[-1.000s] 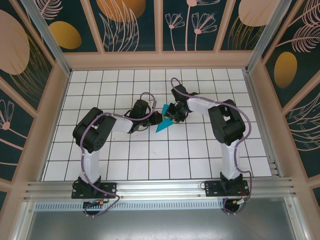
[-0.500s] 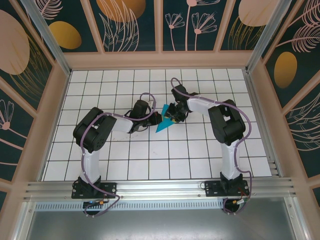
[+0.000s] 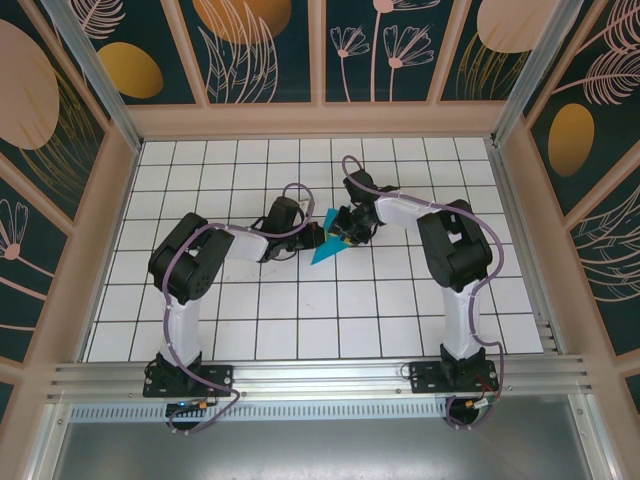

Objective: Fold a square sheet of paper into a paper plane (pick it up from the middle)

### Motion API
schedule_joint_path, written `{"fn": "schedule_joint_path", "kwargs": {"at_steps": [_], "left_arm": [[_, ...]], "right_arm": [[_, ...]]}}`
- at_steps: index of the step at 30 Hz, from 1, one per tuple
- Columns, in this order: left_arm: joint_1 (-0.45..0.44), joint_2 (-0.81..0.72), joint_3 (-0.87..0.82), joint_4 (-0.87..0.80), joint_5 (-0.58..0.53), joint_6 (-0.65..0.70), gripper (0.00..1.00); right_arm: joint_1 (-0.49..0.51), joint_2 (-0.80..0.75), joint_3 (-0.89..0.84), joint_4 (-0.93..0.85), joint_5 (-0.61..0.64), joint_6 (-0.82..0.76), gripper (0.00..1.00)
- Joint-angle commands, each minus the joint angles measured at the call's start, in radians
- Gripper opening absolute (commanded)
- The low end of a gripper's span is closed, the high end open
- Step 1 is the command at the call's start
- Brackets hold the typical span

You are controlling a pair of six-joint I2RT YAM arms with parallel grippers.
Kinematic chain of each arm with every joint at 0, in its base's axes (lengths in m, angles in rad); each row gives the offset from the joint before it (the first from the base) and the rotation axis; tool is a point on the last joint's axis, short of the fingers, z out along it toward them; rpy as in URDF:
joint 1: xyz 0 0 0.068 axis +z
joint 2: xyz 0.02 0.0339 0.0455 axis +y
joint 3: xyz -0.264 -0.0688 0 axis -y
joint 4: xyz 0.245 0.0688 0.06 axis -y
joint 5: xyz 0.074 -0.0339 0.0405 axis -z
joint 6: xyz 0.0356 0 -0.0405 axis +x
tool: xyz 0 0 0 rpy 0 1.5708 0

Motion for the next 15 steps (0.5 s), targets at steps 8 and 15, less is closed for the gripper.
{"fn": "schedule_joint_path", "kwargs": {"at_steps": [8,15], "left_arm": [[0.008,0.036,0.032,-0.177,0.003,0.079,0.0],[0.006,0.033,0.038,-0.19,-0.01,0.076,0.0]], "right_arm": [[-0.052,-0.112,-0.06,0.132,-0.036,-0.083,0.33],[-0.069,-0.106,-0.104,0.235,-0.172,-0.203,0.05]]}}
